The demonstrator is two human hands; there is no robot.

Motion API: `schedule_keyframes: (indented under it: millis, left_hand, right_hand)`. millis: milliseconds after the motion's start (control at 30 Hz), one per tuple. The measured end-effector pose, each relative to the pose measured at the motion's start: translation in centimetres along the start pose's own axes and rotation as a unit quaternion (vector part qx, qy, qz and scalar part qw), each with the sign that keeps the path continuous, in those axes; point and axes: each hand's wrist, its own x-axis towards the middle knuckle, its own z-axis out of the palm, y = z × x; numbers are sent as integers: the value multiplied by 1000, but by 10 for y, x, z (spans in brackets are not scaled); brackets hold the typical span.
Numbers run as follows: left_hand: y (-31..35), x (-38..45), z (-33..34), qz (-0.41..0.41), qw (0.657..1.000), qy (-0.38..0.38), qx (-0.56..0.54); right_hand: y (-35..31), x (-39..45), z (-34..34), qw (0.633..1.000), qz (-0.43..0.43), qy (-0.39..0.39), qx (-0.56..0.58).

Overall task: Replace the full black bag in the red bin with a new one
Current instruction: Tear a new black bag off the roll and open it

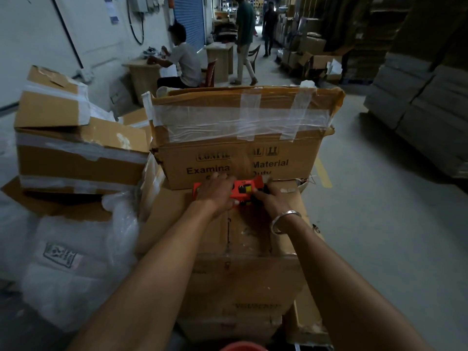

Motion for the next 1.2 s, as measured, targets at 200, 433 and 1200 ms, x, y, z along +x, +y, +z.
schedule_keyframes:
  millis: [200,433,1200]
  left_hand:
    - [-5,-3,-2,-16,996,-14,-85]
    - [-13,-5,-15,-29,987,-55,-149]
    - [-7,-23,-24,-1,992,13,-122]
  right_hand:
    - [0,-6,-3,997,-34,4,63]
    - [2,-11,-10,992,-113,54,-8]
    - [-2,-17,-13,999,-32,0,8]
